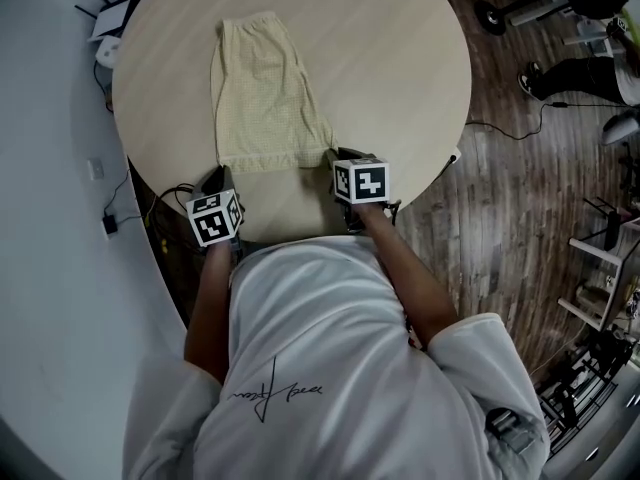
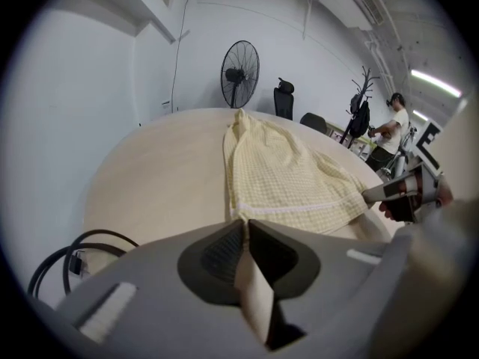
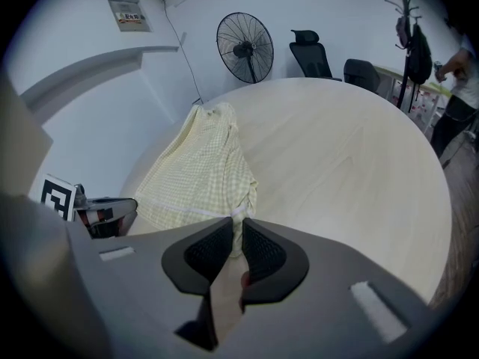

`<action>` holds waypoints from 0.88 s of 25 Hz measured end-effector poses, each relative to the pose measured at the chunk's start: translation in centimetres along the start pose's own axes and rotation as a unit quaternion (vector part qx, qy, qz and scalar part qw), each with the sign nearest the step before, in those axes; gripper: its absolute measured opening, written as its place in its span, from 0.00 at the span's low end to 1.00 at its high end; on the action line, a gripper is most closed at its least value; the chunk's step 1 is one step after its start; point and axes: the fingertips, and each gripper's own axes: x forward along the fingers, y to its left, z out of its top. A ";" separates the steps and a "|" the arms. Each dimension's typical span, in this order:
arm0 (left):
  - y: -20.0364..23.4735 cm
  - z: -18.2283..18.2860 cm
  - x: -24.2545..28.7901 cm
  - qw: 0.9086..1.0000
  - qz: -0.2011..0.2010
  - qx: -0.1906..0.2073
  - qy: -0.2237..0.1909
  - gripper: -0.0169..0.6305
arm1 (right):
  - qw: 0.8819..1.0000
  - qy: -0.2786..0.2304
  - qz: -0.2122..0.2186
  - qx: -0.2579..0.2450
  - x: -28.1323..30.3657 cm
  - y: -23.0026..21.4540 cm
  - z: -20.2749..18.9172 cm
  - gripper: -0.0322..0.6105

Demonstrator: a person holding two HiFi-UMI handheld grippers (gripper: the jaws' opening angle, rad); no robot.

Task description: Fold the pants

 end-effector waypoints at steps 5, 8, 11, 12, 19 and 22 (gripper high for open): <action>-0.1 0.4 -0.6 1.000 -0.022 -0.022 -0.004 0.15 | 1.000 -0.002 0.022 0.016 -1.1 0.5 0.6 0.11; -0.1 0.8 -1.1 0.999 -0.033 -0.036 -0.006 0.15 | 0.999 0.000 0.036 0.020 -1.9 0.9 0.8 0.11; -0.1 0.9 -1.6 0.998 -0.044 -0.046 -0.008 0.15 | 0.998 0.005 0.049 0.026 -2.4 1.2 0.6 0.11; -0.1 0.8 -1.7 0.998 -0.048 -0.049 -0.008 0.15 | 0.998 0.008 0.052 0.027 -2.5 1.3 0.4 0.11; -0.1 0.6 -3.7 0.993 -0.085 -0.086 -0.012 0.15 | 0.995 0.028 0.089 0.042 -4.2 2.7 -0.8 0.11; 0.2 1.1 -4.4 0.991 -0.094 -0.091 -0.017 0.15 | 0.993 0.032 0.103 0.052 -4.9 3.1 -0.7 0.11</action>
